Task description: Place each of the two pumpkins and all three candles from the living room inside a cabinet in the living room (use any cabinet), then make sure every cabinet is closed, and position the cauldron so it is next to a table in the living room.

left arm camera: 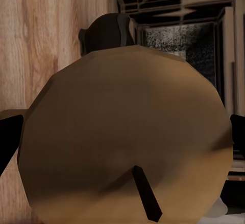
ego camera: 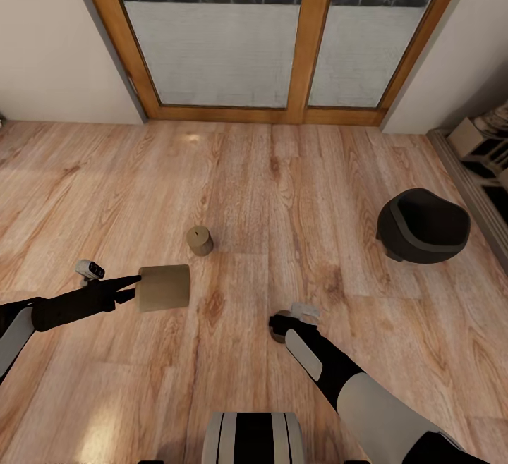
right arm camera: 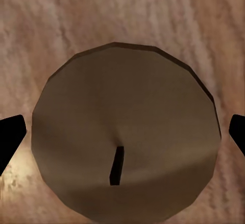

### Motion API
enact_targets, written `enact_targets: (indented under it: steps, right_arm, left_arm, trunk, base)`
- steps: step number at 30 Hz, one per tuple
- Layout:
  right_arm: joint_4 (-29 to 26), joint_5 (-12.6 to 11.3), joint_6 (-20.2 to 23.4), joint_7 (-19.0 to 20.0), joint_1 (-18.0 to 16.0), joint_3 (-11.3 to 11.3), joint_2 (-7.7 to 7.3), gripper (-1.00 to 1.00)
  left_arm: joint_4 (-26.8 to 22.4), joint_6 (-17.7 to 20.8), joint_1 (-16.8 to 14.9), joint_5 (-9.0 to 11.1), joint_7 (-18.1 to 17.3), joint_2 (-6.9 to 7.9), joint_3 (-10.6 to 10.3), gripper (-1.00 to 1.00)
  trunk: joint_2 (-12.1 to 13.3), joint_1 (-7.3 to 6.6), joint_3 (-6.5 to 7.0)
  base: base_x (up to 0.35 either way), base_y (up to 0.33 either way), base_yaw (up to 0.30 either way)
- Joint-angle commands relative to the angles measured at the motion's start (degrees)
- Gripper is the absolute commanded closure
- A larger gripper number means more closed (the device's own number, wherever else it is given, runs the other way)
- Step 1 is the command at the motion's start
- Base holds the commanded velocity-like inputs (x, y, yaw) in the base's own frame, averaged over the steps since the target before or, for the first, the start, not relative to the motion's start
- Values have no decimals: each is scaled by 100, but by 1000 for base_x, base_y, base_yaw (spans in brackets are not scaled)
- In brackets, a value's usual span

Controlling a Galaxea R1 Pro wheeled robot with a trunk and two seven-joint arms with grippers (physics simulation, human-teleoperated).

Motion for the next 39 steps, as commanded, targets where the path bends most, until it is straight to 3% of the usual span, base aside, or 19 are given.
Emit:
enact_targets:
  steps: [1, 7, 19, 39]
  right_arm:
    - [-9, -34, 18, -9, -4, 28, -4, -100]
    - [11, -49, 27, 215, -4, 23, -4, -100]
    - [307, -26, 19, 221, -4, 22, 4, -100]
    - [329, -24, 19, 232, -4, 22, 5, -100]
  left_arm:
    - [0, 35, -2, 14, -10, 1, 0, 100]
    - [0, 35, -1, 17, -10, 1, 0, 100]
    - [0, 35, -2, 20, -10, 1, 0, 100]
    - [0, 35, -2, 21, -10, -2, 0, 100]
  trunk:
    - [-1, -1, -3]
    - [-1, -1, -3]
    - [-3, 2, -26]
    - [-5, 7, -70]
  base:
    - [0, 0, 0]
    - [0, 0, 0]
    - [0, 0, 0]
    - [0, 0, 0]
